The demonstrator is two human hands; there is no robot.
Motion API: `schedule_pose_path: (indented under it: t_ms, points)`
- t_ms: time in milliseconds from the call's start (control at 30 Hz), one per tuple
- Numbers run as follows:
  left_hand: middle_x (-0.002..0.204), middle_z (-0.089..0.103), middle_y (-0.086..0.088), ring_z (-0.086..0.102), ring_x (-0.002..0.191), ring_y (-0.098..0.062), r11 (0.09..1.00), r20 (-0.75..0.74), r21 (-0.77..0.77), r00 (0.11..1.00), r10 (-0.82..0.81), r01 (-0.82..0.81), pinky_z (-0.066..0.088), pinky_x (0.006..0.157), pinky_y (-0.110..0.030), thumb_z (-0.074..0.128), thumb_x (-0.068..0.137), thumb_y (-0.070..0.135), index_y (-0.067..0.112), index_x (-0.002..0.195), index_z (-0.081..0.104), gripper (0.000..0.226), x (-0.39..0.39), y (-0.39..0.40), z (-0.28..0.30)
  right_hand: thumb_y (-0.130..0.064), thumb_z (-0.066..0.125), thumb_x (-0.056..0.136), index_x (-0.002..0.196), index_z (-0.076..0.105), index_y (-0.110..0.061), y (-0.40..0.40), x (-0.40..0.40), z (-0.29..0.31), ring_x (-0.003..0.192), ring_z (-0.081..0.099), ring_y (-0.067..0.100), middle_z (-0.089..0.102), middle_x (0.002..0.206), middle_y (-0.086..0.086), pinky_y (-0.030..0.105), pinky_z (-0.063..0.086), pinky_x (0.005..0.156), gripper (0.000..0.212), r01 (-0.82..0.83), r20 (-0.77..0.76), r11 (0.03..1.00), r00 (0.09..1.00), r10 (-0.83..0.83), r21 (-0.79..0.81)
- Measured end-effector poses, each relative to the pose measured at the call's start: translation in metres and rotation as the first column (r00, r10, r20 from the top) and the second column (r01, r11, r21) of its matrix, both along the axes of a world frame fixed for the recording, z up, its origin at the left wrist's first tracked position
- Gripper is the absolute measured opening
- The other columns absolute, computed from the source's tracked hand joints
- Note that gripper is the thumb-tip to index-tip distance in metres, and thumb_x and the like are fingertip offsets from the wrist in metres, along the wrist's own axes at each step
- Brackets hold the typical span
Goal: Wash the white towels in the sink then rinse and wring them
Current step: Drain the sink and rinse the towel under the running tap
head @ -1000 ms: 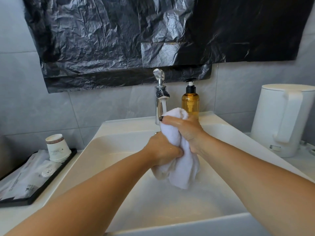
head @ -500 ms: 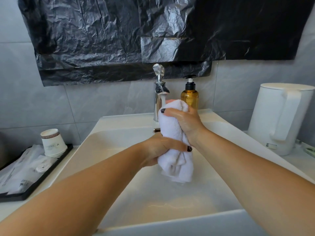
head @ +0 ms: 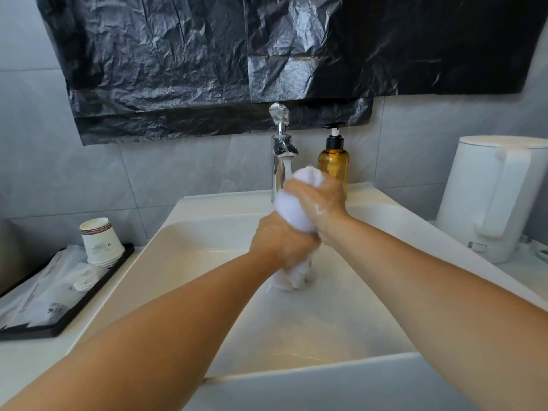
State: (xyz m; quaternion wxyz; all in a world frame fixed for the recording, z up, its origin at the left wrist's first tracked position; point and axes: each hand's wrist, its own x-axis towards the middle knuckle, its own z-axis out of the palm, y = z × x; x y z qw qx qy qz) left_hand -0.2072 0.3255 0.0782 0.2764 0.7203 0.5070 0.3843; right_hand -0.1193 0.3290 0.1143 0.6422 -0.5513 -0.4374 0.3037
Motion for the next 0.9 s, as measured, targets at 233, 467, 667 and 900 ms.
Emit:
schedule_pose_path:
  t_ms: [233,467,667,900]
  points:
    - [0.097,0.066,-0.002,0.065,0.09,-0.022,0.939,0.267,-0.333,0.947,0.179,-0.084,0.051,0.07,-0.031,0.086,0.064,0.041,0.016,0.103,0.059,0.054,-0.026,0.017,0.008,-0.056,0.05,0.094,0.117,0.064,-0.009,0.004,0.038,-0.009,0.096,0.066,0.027,0.067,0.106,0.01,0.044,0.053,0.091,0.054,-0.407,0.07,0.861,0.892,0.447,-0.306]
    - [0.103,0.07,-0.007,0.07,0.09,-0.028,0.886,0.565,-0.459,0.747,0.351,-0.069,0.051,0.066,-0.03,0.083,0.053,0.041,0.016,0.109,0.054,0.068,-0.042,0.025,0.014,-0.032,0.068,0.085,0.069,0.06,-0.013,0.003,0.031,-0.047,0.039,0.042,0.01,0.056,0.052,-0.001,0.018,0.027,0.043,0.026,-0.01,0.418,0.527,0.595,0.686,-0.85]
    - [0.101,0.065,-0.004,0.066,0.094,-0.026,0.919,0.524,-0.382,0.798,0.299,-0.093,0.057,0.088,-0.04,0.083,0.069,0.034,0.016,0.104,0.051,0.051,-0.039,0.031,0.01,-0.032,0.057,0.095,0.059,0.043,-0.017,0.009,0.019,-0.055,0.024,0.029,0.007,0.036,0.032,-0.006,0.013,0.018,0.035,0.041,0.106,0.37,0.382,0.577,0.728,-0.918]
    - [0.103,0.071,-0.002,0.068,0.094,-0.023,0.944,0.44,-0.33,0.882,0.171,-0.018,0.058,0.086,-0.04,0.088,0.053,0.041,0.018,0.113,0.061,0.07,-0.022,0.02,0.01,-0.029,0.059,0.096,0.065,0.045,-0.017,0.005,0.023,-0.063,0.037,0.033,0.006,0.045,0.044,-0.005,0.016,0.022,0.039,0.036,-0.041,0.355,0.499,0.653,0.669,-0.866]
